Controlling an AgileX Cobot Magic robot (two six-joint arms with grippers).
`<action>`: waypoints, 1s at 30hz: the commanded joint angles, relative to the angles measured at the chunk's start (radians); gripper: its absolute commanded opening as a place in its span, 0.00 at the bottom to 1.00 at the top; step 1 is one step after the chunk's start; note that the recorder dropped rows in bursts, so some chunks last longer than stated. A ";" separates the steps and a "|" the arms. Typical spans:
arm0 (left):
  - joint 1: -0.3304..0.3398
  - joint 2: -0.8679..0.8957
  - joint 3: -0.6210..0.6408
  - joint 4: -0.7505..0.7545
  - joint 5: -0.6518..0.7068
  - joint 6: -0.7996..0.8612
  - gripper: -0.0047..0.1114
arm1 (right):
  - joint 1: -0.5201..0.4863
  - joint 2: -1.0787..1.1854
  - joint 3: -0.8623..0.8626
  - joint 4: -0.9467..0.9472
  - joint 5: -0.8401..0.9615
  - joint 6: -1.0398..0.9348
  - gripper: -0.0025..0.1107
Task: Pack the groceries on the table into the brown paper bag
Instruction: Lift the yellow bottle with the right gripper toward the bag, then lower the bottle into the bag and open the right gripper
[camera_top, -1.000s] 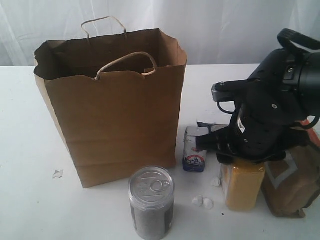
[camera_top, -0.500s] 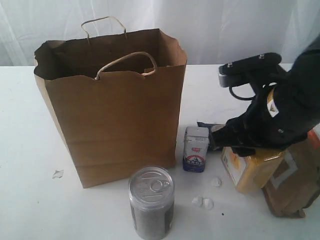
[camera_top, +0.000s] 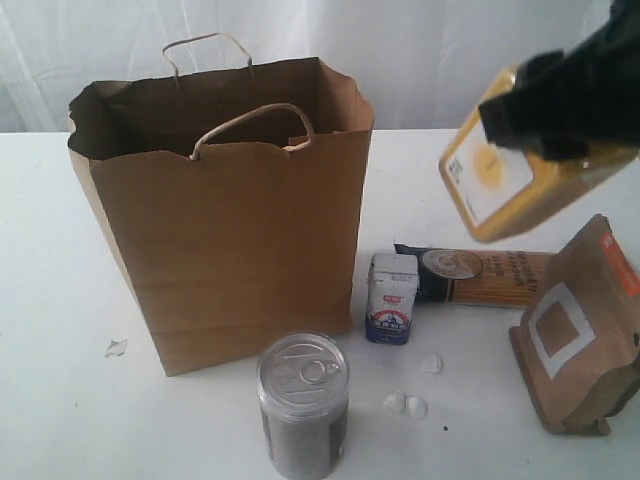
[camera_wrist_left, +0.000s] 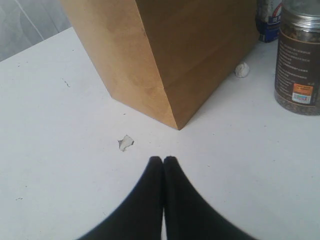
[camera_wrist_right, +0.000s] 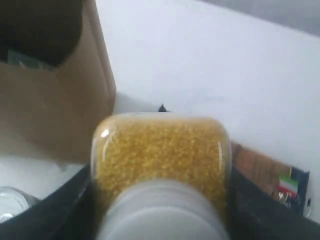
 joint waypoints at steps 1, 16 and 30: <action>-0.001 -0.004 0.004 -0.003 0.001 -0.002 0.04 | 0.002 -0.007 -0.149 -0.007 -0.076 -0.080 0.02; -0.001 -0.004 0.004 -0.003 0.001 -0.002 0.04 | 0.002 0.185 -0.422 0.278 -0.077 -0.374 0.02; -0.001 -0.004 0.004 -0.003 0.001 -0.002 0.04 | 0.074 0.436 -0.589 0.282 -0.131 -0.443 0.02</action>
